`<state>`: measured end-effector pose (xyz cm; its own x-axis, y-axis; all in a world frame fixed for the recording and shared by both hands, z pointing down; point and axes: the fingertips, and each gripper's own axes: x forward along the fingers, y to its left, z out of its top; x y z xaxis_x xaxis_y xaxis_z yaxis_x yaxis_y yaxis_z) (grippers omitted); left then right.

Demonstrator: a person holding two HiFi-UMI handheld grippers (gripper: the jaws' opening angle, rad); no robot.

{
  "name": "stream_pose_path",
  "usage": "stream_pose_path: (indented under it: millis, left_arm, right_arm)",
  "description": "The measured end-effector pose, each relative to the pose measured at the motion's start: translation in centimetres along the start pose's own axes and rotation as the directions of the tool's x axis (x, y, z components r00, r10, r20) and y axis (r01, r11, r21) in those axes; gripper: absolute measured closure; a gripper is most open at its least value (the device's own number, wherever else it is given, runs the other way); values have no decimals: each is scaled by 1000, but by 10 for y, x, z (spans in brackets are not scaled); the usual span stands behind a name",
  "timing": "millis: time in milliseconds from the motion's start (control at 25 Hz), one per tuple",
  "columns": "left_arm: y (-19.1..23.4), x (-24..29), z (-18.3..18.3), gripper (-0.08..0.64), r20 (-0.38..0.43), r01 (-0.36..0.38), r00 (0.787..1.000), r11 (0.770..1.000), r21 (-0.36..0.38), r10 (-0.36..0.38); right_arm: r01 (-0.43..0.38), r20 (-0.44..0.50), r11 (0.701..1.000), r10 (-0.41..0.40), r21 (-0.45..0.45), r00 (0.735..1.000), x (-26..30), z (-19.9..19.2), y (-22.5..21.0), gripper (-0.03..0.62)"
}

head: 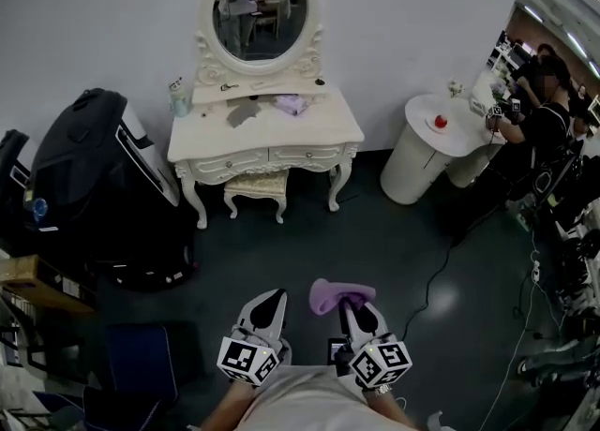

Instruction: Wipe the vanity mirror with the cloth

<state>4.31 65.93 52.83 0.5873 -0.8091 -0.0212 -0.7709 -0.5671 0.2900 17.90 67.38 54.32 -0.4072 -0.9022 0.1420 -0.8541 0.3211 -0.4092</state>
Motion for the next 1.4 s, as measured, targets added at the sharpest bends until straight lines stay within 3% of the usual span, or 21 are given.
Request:
stream_pose_path:
  millis: [320,560,1040,1400]
  left_arm:
    - [65,73,31,560,2,43,999,998,48,-43]
    - [116,92,43,560,2,1,1000,998,58,-1]
    - [168,102,44,560,-28,-85,996,995,46,86]
    - [219,167,66,560,-7,-122,992,990,68,123]
  right_arm:
    - [15,45,1000,-15,9,999,101,34,-13,522]
    - [-18,29,999,18,30,999,153,32,-4,522]
    - [-41,-31,998,43,52,999,223,30,-5,522]
    - [-94,-36,995,95,27,995,314,61,-26,522]
